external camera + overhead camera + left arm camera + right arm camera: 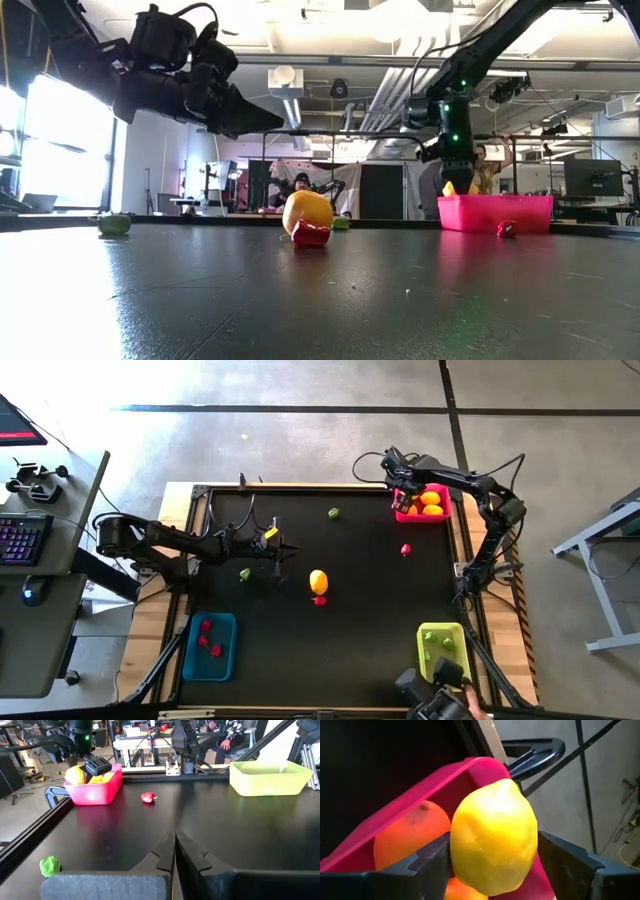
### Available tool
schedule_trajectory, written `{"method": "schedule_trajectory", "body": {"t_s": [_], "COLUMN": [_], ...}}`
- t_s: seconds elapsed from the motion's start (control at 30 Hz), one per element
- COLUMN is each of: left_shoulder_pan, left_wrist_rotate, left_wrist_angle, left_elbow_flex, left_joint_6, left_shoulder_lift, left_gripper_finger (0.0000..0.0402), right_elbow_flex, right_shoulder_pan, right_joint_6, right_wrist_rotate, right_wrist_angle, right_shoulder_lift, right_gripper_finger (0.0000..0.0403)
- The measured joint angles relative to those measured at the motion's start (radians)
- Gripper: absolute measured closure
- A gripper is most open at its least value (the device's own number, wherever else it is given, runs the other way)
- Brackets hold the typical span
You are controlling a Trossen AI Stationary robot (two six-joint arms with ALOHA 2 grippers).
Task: Sort produce into baskets
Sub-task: Put the lemon into the pink bin, then put the red chilli pepper into the blue bin
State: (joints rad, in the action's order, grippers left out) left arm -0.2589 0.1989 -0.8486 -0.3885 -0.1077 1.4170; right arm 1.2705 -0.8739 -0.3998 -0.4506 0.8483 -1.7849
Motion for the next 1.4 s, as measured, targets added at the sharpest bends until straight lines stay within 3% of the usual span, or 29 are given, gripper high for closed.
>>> {"method": "schedule_trajectory", "body": {"t_s": [0.3, 0.63, 0.77, 0.97, 1.27, 1.4], "left_shoulder_pan": [0.0, 0.0, 0.0, 0.0, 0.0, 0.0], "left_wrist_rotate": [0.0, 0.0, 0.0, 0.0, 0.0, 0.0], "left_wrist_angle": [0.016, 0.015, 0.015, 0.015, 0.015, 0.015], "left_elbow_flex": [0.0, 0.0, 0.0, 0.0, 0.0, 0.0], "left_joint_6": [0.0, 0.0, 0.001, 0.001, 0.0, 0.0], "left_shoulder_lift": [0.0, 0.0, 0.0, 0.0, 0.0, 0.0], "left_gripper_finger": [0.0401, 0.0401, 0.0401, 0.0401, 0.0401, 0.0401], "right_elbow_flex": [0.0, 0.0, 0.0, 0.0, 0.0, 0.0], "right_shoulder_pan": [-0.022, -0.084, -0.089, -0.088, -0.069, -0.046], "right_joint_6": [0.099, 0.362, 0.337, 0.431, 0.374, 0.393], "right_wrist_rotate": [0.072, 0.089, 0.089, 0.083, 0.085, 0.07], "right_wrist_angle": [0.014, 0.04, 0.064, 0.085, 0.091, 0.097], "right_shoulder_lift": [0.0, 0.0, -0.001, -0.001, -0.001, 0.017], "right_gripper_finger": [0.013, 0.0133, 0.0138, 0.0136, 0.0089, 0.0119]}}
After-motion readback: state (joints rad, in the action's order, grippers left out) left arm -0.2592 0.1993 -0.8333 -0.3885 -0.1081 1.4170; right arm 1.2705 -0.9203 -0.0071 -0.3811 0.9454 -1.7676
